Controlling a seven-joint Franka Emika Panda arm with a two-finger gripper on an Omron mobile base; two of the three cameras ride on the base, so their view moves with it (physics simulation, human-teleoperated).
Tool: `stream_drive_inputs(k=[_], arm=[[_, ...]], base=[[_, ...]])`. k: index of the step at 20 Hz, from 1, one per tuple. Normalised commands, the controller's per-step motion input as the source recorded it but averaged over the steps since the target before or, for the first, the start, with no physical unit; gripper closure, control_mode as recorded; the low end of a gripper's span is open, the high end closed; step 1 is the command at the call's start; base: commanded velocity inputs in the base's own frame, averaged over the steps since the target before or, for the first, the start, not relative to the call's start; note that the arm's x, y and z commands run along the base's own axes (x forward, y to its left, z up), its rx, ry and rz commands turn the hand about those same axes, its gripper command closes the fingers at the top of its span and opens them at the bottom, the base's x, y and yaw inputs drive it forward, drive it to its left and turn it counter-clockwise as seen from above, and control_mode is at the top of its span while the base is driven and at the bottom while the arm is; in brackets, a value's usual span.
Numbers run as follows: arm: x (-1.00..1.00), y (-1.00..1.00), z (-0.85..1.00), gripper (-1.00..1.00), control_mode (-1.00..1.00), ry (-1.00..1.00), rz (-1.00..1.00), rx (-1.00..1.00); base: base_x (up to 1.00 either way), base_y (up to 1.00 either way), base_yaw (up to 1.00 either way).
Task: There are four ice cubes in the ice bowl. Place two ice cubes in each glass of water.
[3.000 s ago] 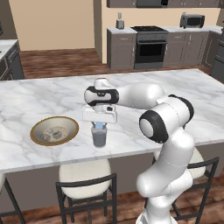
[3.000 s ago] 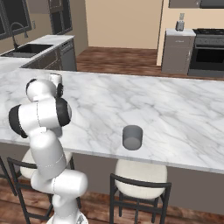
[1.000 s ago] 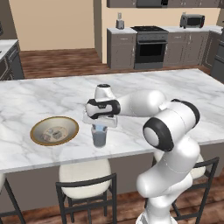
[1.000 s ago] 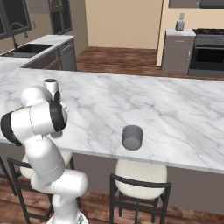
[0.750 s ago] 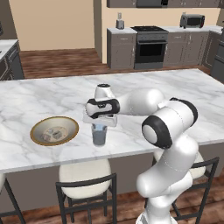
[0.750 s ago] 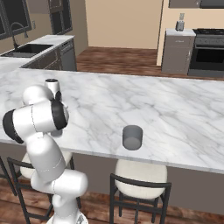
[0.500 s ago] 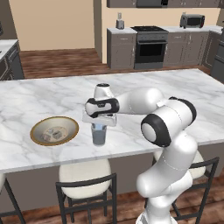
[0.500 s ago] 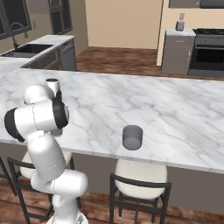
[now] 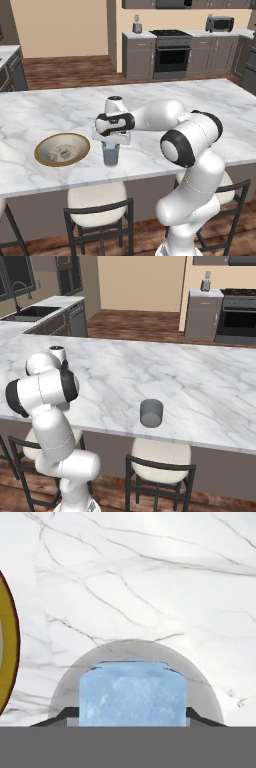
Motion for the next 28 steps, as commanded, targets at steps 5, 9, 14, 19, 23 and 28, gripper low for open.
stream_drive_inputs(k=[5, 9, 14, 19, 23, 28], arm=[[0.00, 0.00, -0.06, -1.00, -1.00, -0.03, 0.00, 0.00], [0.00, 0.00, -0.01, -1.00, -1.00, -0.06, 0.00, 0.00], [0.00, 0.00, 0.00, -1.00, -1.00, -0.06, 0.00, 0.00], [0.00, 0.00, 0.00, 1.00, -1.00, -0.05, 0.00, 0.00], [0.00, 0.00, 0.00, 1.00, -1.00, -0.04, 0.00, 0.00], [0.01, 0.00, 0.00, 1.00, -1.00, -0.05, 0.00, 0.00]], base=[[0.00, 0.00, 0.00], [0.00, 0.00, 0.00], [0.00, 0.00, 0.00], [0.00, 0.00, 0.00], [0.00, 0.00, 0.00], [0.00, 0.00, 0.00]])
